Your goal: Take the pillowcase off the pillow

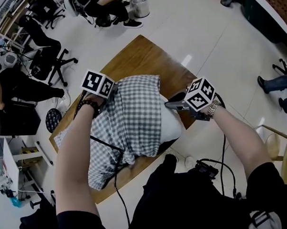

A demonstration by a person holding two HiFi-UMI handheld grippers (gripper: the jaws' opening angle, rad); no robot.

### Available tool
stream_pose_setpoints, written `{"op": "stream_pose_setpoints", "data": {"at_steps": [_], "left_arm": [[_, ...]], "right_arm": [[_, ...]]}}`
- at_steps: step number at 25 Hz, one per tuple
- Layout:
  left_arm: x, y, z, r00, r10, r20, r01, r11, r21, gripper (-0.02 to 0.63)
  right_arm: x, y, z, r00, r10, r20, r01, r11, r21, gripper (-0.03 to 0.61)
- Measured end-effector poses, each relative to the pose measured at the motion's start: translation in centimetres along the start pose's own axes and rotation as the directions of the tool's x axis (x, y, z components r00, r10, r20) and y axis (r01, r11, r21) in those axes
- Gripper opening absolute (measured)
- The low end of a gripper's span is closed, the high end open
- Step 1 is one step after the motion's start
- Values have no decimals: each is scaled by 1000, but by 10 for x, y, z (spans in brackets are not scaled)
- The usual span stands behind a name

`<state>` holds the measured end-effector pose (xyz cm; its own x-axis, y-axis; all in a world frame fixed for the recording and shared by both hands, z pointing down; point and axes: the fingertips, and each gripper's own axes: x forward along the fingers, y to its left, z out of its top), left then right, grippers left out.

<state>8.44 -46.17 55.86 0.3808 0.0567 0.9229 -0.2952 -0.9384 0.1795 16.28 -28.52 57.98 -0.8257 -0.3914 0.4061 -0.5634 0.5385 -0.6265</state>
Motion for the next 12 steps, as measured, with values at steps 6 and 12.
{"op": "stream_pose_setpoints", "data": {"at_steps": [6,12], "left_arm": [[-49,4,-5,996,53,75,-47,996,-71,13],[-73,2,-23,985,99,145,-74,983,-165,13]], "right_arm": [[-30,46,33,989,-128,76,139,978,-155,11],[-47,72,29,975,-195,108,217,944,-248,9]]}}
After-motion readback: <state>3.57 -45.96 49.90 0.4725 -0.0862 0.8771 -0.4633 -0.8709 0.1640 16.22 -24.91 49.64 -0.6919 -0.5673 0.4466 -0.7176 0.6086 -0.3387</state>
